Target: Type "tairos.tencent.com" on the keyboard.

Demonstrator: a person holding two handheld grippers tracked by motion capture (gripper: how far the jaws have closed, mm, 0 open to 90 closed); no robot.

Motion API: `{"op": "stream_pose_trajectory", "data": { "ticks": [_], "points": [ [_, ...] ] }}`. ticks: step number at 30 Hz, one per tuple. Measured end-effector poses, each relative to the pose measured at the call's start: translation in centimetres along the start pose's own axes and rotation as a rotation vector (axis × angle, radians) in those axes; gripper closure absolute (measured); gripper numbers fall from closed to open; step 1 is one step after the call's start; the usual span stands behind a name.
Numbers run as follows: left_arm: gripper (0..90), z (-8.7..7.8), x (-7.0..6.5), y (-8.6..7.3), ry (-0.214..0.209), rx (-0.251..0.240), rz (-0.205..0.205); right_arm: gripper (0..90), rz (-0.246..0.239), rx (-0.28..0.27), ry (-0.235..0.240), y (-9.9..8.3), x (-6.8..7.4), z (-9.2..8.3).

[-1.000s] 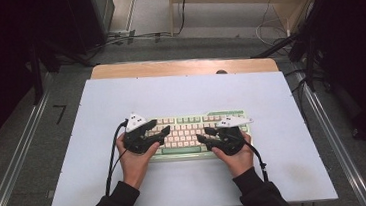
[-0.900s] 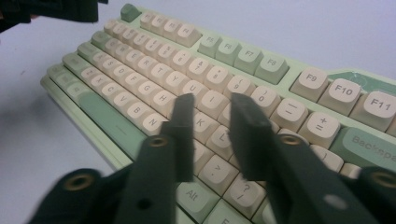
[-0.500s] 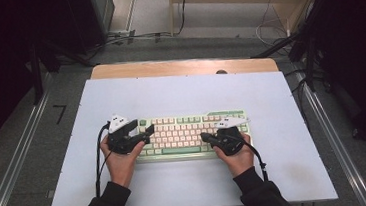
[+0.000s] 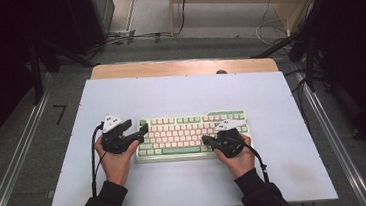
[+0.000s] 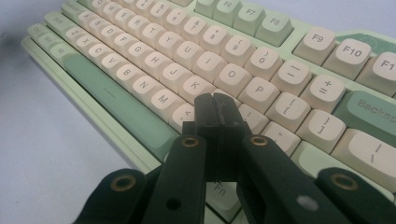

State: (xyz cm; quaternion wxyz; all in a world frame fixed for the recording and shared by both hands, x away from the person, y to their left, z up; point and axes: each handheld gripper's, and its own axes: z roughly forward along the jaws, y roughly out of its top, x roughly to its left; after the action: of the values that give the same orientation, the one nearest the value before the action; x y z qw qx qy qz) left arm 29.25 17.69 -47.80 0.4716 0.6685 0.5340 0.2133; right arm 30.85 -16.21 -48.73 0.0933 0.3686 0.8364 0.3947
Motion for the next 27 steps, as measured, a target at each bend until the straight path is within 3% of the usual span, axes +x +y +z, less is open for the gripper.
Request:
{"op": "stream_pose_trajectory", "data": {
  "ticks": [10, 13, 21, 23, 27],
  "points": [
    [32.1, 0.1, -0.1, -0.1, 0.002, 0.004, 0.004, 88.0, -0.008, 0.012, 0.0, -0.2, 0.1, 0.3],
    [32.2, 0.1, -0.2, -0.1, -0.006, 0.007, 0.005, 87.2, 0.019, -0.012, 0.022, 0.1, 0.0, 0.0],
    [32.5, 0.1, -0.4, -0.2, -0.014, 0.01, 0.004, 57.3, 0.053, -0.1, 0.043, 0.5, -0.5, -0.9],
    [32.5, 0.1, -0.4, -0.2, -0.016, 0.007, 0.003, 48.0, 0.063, -0.12, 0.035, 0.5, -0.7, -1.0],
    [32.5, 0.1, -0.5, -0.2, -0.021, 0.007, 0.004, 38.6, 0.074, -0.129, 0.012, 0.6, -0.9, -1.0]
  ]
}}
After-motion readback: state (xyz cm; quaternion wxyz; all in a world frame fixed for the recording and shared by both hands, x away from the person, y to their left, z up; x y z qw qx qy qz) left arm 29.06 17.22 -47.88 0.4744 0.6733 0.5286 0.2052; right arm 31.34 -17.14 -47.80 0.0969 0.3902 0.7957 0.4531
